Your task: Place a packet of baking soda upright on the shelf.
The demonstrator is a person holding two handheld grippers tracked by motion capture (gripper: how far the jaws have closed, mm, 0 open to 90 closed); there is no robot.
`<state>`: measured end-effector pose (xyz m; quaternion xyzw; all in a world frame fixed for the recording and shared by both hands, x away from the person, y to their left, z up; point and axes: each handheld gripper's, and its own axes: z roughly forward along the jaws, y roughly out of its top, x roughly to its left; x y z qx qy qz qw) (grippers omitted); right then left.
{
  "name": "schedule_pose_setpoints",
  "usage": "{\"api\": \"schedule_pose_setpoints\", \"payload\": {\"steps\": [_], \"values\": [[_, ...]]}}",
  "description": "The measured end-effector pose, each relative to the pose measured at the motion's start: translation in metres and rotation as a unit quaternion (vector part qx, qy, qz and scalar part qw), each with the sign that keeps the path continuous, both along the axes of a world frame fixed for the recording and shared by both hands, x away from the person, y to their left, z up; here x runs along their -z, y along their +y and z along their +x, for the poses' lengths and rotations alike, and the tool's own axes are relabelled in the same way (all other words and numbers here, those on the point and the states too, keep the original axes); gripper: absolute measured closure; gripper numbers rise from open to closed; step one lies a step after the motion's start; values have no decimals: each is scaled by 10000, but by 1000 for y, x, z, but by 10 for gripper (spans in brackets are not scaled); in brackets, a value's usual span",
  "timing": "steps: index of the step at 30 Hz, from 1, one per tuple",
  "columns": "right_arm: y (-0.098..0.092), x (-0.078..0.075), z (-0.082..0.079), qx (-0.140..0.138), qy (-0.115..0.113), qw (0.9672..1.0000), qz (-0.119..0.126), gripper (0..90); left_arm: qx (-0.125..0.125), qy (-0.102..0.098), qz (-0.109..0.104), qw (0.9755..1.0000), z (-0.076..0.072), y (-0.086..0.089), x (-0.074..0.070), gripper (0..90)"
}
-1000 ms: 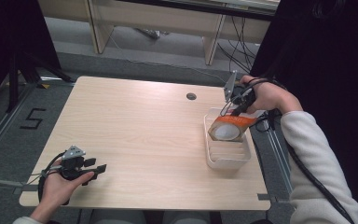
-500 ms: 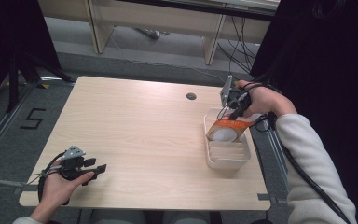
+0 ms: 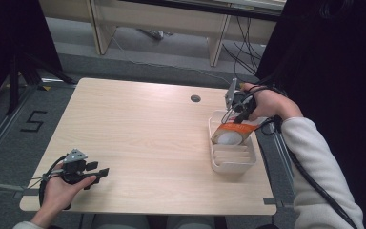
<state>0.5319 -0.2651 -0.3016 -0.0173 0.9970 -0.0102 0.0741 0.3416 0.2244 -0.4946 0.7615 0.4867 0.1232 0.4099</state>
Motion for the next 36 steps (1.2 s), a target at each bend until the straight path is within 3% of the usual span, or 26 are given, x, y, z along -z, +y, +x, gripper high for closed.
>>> {"api": "schedule_pose_setpoints", "payload": {"steps": [3,9,12,13,17,18,21,22,23,24,25,27,28,34,35,36], "values": [[-1,1,-2,169,36,9998,-106,900,17,10,1,10000,0,0,0,439],[-2,1,-1,141,73,9998,-97,900,12,5,15,10000,0,0,0,439],[0,1,-1,171,97,9996,-221,900,5,3,10,10000,0,0,0,439],[1,2,0,69,63,9997,-217,900,15,2,21,10000,0,0,0,439],[2,2,-1,221,86,9993,-277,900,17,5,18,10000,0,0,0,439],[2,3,-1,156,84,9995,-275,900,-100,-33,-137,9999,0,-3,1,439],[2,3,1,117,88,9993,-332,900,-91,-27,-128,9999,0,-2,1,440],[3,3,0,147,85,9992,-360,900,30,15,34,10000,0,0,0,440],[3,3,0,147,85,9992,-360,900,9,9,11,10000,0,0,0,440],[4,4,-1,215,82,9989,-406,900,-96,-36,-142,9998,0,-3,1,440],[4,4,-1,215,82,9989,-406,900,-43,-25,-72,10000,0,-2,1,440],[5,6,0,88,127,9990,-427,900,-92,-38,-134,9999,0,-3,1,440],[6,8,0,95,134,9990,-414,900,25,-6,12,10000,0,0,0,440],[7,14,2,153,145,9987,-454,900,27,-10,14,10000,0,0,0,440],[7,14,3,90,136,9989,-449,900,-95,-33,-131,9999,0,-3,1,440],[7,15,4,37,163,9989,-429,900,-88,-33,-124,9999,0,-3,1,440]]}}
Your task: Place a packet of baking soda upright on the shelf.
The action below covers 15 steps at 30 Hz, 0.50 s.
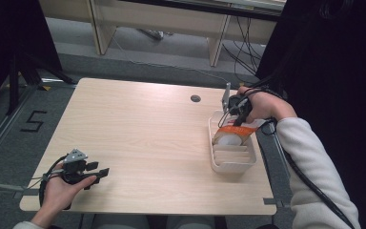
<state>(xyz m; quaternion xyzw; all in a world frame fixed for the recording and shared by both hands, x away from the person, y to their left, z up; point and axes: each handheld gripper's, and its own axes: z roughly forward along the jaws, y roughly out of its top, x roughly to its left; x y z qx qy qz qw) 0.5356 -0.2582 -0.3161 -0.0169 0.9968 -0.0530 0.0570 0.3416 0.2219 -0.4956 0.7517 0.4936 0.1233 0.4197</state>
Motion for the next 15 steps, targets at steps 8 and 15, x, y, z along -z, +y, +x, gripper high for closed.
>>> {"api": "schedule_pose_setpoints", "payload": {"steps": [8,15], "values": [[1,3,-3,184,0,9998,1,900,75,3,90,9999,0,2,0,440],[3,6,-2,63,-8,10000,43,900,34,5,90,10000,0,1,0,440]]}}
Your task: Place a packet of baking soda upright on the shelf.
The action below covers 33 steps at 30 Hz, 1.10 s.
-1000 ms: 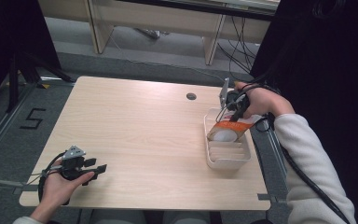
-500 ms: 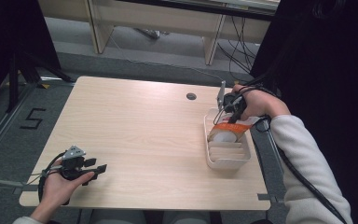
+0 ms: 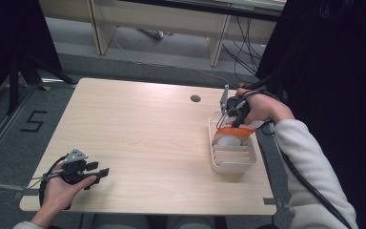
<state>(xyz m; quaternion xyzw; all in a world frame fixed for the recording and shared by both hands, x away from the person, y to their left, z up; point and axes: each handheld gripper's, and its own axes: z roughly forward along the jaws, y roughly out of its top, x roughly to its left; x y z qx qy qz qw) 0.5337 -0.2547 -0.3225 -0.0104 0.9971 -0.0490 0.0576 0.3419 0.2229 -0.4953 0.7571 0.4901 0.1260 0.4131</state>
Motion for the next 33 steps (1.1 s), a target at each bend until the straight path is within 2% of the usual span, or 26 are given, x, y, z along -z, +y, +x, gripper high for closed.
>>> {"api": "schedule_pose_setpoints", "payload": {"steps": [3,5,6,7,9,10,11,12,14,16,20,23,24,25,26,28,29,30,31,32,33], "values": [[2,2,-2,144,-24,9999,-26,900,68,-1,22,10000,0,1,0,440],[3,3,0,-39,0,10000,9,900,101,-2,60,9999,0,2,-1,440],[3,3,0,-39,0,10000,9,900,98,1,57,9999,0,2,-1,440],[3,3,-1,96,-20,10000,0,900,103,-3,62,9999,0,2,-1,440],[2,3,-1,90,24,10000,25,900,103,1,61,9999,0,2,-1,440],[3,3,0,-44,-4,10000,54,900,104,0,57,9999,0,2,-1,440],[3,3,0,-44,-4,10000,54,900,104,0,57,9999,0,2,-1,440],[2,3,-2,166,-18,9998,56,900,101,-2,56,9999,0,2,-1,440],[2,3,-1,73,-7,9999,77,900,101,0,55,9999,0,2,-1,440],[1,4,-1,133,39,9998,109,900,100,6,56,9999,0,2,-1,440],[0,8,-2,257,61,9995,177,855,99,8,50,9999,0,2,-1,440],[0,10,0,175,94,9995,241,811,86,28,50,9999,0,2,-1,440],[0,9,-2,343,90,9989,311,770,88,20,45,9999,0,2,-1,439],[0,8,-2,340,59,9988,339,747,95,20,56,9999,0,2,-1,439],[0,6,-4,527,39,9980,336,719,95,20,56,9999,0,2,-1,440],[0,5,-4,451,23,9982,394,688,90,20,50,9999,0,2,-1,440],[0,1,-6,580,-16,9972,474,623,89,25,58,9999,0,2,-1,439],[0,1,-6,580,-16,9972,474,623,89,25,58,9999,0,2,-1,439],[0,-4,-8,739,-69,9957,563,583,92,5,42,9999,0,2,-1,439],[0,-4,-8,739,-69,9957,563,583,99,5,48,9999,0,2,-1,439],[-1,-6,-9,766,-153,9948,657,547,96,8,49,9999,0,2,-1,439]]}}
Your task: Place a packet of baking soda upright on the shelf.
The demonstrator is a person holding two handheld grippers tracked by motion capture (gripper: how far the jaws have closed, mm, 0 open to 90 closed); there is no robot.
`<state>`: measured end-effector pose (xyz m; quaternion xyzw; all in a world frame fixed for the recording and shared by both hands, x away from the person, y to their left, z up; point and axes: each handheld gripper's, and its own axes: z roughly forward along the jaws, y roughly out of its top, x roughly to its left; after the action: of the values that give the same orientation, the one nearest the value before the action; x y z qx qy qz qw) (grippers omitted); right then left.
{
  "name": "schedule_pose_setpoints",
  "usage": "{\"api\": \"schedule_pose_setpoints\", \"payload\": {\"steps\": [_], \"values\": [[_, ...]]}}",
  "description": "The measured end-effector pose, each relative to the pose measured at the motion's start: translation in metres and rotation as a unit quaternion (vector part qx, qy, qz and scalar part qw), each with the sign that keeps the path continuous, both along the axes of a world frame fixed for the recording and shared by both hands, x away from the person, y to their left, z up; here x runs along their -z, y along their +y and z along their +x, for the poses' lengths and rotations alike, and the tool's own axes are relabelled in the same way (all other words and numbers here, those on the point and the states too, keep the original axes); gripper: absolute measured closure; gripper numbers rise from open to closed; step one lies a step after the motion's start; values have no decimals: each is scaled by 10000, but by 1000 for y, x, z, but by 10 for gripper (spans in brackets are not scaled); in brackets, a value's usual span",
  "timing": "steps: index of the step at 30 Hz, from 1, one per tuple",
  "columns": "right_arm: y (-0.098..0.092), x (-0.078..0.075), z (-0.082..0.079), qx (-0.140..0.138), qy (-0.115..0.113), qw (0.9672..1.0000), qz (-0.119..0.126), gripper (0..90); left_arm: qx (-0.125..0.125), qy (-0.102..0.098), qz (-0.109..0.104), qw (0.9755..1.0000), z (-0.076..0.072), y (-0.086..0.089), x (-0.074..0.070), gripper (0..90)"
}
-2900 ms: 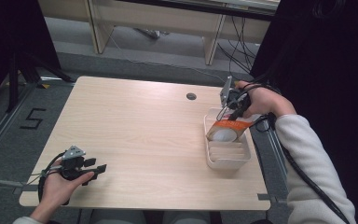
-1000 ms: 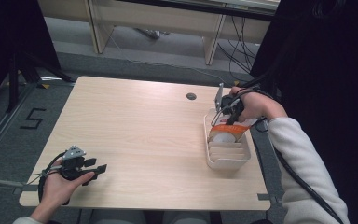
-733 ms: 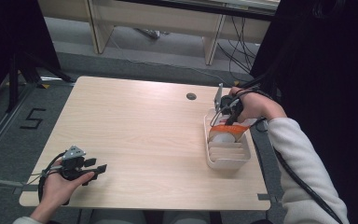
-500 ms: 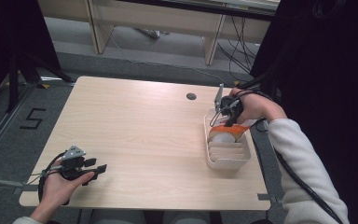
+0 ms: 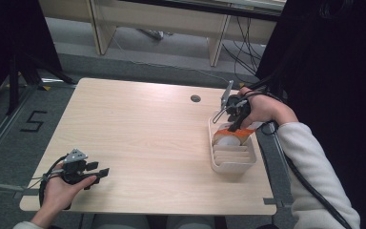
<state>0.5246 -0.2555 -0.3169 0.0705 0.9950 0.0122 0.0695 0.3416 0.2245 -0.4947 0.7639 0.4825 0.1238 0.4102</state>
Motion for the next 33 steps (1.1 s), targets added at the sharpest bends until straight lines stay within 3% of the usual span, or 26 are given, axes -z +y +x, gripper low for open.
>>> {"api": "schedule_pose_setpoints", "payload": {"steps": [2,6,8,10,11,13,15,17,18,19,20,23,24,25,27,28,31,33], "values": [[0,0,1,-81,-31,9999,62,527,1,4,3,10000,0,0,0,439],[-1,-5,-4,219,-145,9995,191,447,3,-6,11,10000,0,0,0,438],[-1,-9,-10,155,-299,9980,540,388,-5,23,17,10000,0,0,0,438],[-1,-11,-13,183,-344,9971,648,372,-6,7,-3,10000,0,0,0,438],[1,-12,-20,309,-462,9942,924,346,-59,-3,-65,10000,0,-1,1,439],[1,-13,-22,266,-526,9930,1025,336,-85,-2,-53,9999,0,-2,1,439],[3,-14,-31,343,-713,9885,1286,327,8,6,16,10000,0,0,0,439],[6,-15,-39,266,-967,9812,1649,328,-5,4,2,10000,0,0,0,439],[8,-15,-43,157,-1057,9774,1823,327,-55,-2,-54,10000,0,-1,1,438],[9,-14,-49,246,-1129,9733,1985,330,-92,3,-44,9999,0,-2,1,439],[10,-13,-54,135,-1305,9665,2206,342,-89,-4,-51,9999,0,-2,1,438],[11,-9,-65,244,-1357,9567,2564,364,0,5,13,10000,0,0,0,438],[12,-7,-66,153,-1393,9541,2648,362,-14,33,20,10000,0,0,0,438],[12,-3,-71,163,-1332,9525,2733,362,-120,-1,-121,9999,0,-2,1,438],[13,3,-77,162,-1249,9498,2865,365,5,16,16,10000,0,0,0,438],[13,8,-80,169,-1192,9495,2898,363,-75,-4,-61,10000,0,-2,1,438],[13,21,-87,211,-1201,9478,2946,370,-11,12,3,10000,0,0,0,438],[12,30,-94,353,-1019,9456,3068,375,-14,36,19,10000,0,0,0,438]]}}
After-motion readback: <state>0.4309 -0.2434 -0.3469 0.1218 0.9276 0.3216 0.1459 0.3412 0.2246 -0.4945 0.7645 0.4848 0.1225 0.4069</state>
